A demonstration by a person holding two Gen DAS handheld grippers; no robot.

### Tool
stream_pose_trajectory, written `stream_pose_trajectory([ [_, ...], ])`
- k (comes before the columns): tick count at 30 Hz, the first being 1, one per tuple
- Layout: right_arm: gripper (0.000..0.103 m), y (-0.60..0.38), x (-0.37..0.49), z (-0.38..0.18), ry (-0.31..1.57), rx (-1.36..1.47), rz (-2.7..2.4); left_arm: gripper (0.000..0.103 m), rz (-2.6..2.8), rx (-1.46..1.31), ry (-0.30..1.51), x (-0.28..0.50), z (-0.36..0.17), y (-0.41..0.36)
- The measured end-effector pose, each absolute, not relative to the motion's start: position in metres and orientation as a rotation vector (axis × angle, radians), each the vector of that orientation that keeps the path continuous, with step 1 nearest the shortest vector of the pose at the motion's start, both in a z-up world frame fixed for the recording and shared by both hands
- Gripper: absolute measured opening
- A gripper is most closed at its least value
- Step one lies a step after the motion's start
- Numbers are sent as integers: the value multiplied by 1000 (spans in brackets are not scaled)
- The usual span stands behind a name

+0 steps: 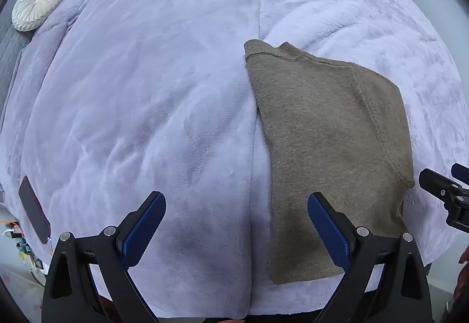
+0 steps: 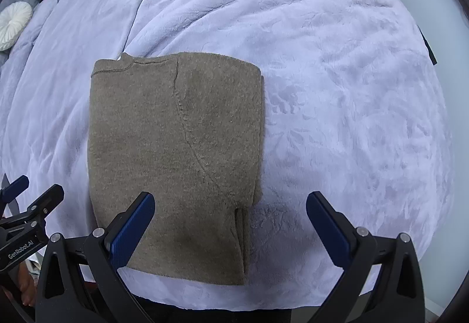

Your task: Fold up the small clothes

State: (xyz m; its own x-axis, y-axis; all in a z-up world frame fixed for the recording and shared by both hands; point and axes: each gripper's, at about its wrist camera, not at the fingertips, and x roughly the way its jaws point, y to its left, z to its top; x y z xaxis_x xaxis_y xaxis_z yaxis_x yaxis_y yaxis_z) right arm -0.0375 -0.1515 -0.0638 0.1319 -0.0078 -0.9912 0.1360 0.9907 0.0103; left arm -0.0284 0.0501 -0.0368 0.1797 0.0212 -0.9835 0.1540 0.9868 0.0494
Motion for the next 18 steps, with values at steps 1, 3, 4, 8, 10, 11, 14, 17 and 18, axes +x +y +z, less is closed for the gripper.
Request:
stream_pose_trajectory([
  [1, 103, -151, -37, -64, 1435, 107, -105, 98, -92, 148, 1390, -28, -37, 51],
  [3, 103, -150, -36, -63, 1437, 106, -108, 98, -89, 144, 1393, -28, -37, 52],
  [4, 103, -150, -35, -63, 1438, 105, -108, 98, -88, 142, 1393, -28, -37, 52],
  [8, 103, -148, -35, -64, 1439, 99, -107, 98, -86, 140, 1396, -27, -37, 54],
  [10, 103, -147, -35, -63, 1440, 98, -106, 98, -85, 139, 1397, -27, -37, 54],
  [11, 103, -146, -35, -63, 1439, 98, -106, 98, -84, 139, 1397, -27, -37, 55],
  [14, 103, -146, -35, -64, 1437, 99, -106, 98, -83, 141, 1397, -27, -37, 55],
  [17, 103, -146, -36, -63, 1436, 98, -107, 98, -80, 141, 1397, -27, -37, 56],
  [18, 103, -145, -36, -63, 1435, 98, -107, 98, -79, 141, 1397, -27, -37, 56],
])
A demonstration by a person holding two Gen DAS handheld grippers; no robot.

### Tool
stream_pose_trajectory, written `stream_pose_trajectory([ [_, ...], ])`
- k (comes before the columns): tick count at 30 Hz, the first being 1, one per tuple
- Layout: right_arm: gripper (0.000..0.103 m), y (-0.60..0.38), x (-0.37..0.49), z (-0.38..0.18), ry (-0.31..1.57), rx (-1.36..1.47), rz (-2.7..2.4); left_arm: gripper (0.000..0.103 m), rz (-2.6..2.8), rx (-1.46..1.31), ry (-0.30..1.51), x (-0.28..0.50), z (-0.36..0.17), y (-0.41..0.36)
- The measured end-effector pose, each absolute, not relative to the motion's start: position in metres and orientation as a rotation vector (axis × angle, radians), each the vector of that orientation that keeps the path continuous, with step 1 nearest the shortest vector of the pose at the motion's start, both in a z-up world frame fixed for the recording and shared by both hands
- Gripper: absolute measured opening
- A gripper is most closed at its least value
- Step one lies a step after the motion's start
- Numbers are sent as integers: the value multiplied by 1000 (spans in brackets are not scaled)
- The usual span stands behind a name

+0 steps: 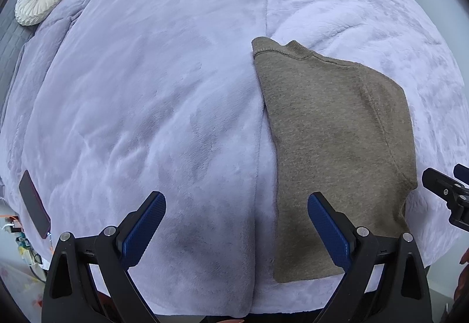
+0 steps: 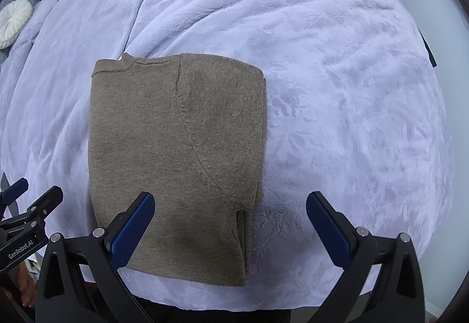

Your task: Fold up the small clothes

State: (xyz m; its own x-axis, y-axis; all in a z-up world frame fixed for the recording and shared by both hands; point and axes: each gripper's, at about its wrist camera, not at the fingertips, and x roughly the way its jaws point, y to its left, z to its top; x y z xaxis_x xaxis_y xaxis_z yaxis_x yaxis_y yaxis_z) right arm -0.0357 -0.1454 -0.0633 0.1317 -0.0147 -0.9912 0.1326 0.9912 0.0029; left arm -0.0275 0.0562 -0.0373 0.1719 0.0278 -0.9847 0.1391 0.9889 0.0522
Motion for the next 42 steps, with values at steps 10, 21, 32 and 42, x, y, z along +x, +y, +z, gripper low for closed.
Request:
stream_pose_trajectory([
  [10, 103, -143, -37, -61, 1433, 98, -104, 98, -74, 137, 1397, -30, -37, 58],
  [21, 103, -143, -38, -60, 1428, 102, -108, 98, -71, 135, 1398, -32, -36, 58],
  [32, 103, -142, -40, -58, 1420, 106, -109, 98, -69, 137, 1395, -35, -36, 59],
  [42, 103, -140, -41, -58, 1420, 108, -110, 98, -70, 134, 1400, -34, -34, 62],
])
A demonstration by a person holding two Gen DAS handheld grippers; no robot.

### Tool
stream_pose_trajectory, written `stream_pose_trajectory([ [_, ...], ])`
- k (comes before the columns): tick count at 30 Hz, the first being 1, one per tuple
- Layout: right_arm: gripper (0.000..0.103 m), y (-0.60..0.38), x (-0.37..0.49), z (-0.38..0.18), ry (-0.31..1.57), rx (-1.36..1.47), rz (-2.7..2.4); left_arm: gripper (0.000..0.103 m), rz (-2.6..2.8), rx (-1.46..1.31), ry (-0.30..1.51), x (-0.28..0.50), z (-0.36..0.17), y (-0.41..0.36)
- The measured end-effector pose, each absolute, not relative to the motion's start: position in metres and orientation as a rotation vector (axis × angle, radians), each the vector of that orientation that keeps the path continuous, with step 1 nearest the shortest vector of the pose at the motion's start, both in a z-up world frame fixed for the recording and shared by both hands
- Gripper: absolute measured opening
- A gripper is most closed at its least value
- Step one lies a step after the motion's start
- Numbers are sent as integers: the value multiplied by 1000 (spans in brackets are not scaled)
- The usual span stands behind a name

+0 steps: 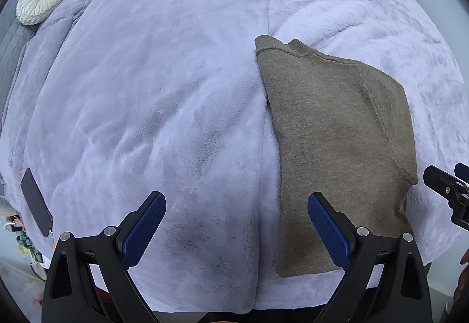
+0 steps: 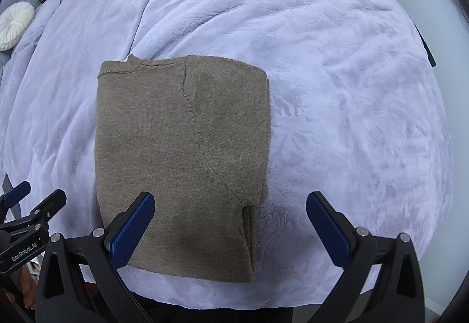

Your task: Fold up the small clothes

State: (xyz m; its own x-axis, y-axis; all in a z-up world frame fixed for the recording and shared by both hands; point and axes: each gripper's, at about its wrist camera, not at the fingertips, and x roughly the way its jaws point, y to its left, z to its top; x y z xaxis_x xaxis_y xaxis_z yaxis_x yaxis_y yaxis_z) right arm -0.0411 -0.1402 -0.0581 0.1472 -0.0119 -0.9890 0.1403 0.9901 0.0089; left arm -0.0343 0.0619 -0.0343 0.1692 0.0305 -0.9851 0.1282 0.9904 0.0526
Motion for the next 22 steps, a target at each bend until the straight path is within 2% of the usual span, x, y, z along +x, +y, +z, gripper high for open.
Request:
stream_pose_trajectory([
  [22, 103, -135, -40, -61, 1426, 105, -101, 98, -67, 125, 1400, -33, -34, 64],
])
